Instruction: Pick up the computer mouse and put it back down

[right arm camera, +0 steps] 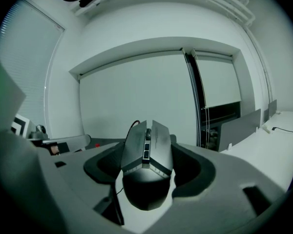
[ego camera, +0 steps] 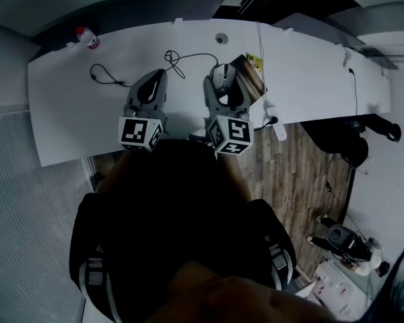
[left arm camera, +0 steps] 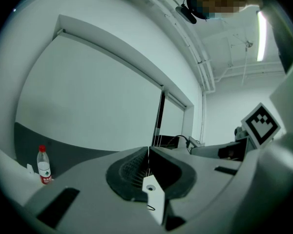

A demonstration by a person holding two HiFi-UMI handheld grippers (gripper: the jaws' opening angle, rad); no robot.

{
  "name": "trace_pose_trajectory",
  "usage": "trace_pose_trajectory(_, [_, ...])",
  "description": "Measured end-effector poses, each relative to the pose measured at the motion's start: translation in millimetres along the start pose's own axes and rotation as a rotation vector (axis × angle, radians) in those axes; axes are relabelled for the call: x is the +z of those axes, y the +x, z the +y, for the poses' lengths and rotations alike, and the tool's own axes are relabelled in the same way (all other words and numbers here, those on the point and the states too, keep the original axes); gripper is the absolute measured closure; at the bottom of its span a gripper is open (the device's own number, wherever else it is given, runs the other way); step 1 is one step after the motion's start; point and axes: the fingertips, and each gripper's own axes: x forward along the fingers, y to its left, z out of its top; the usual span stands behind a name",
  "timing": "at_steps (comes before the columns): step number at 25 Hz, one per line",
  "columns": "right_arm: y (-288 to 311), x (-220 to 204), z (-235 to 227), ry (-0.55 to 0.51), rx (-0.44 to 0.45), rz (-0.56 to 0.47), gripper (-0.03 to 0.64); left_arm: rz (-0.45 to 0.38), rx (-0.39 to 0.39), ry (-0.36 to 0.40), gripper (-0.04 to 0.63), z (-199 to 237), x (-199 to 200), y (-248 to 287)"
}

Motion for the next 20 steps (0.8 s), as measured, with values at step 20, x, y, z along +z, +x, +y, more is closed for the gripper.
trace_pose_trajectory(20, [0.1,1.0,2.4,-0.006,0.008,-0.007,0.328,0.008,0.005,-0.007,0.589,2.8,-1.9,-1.4])
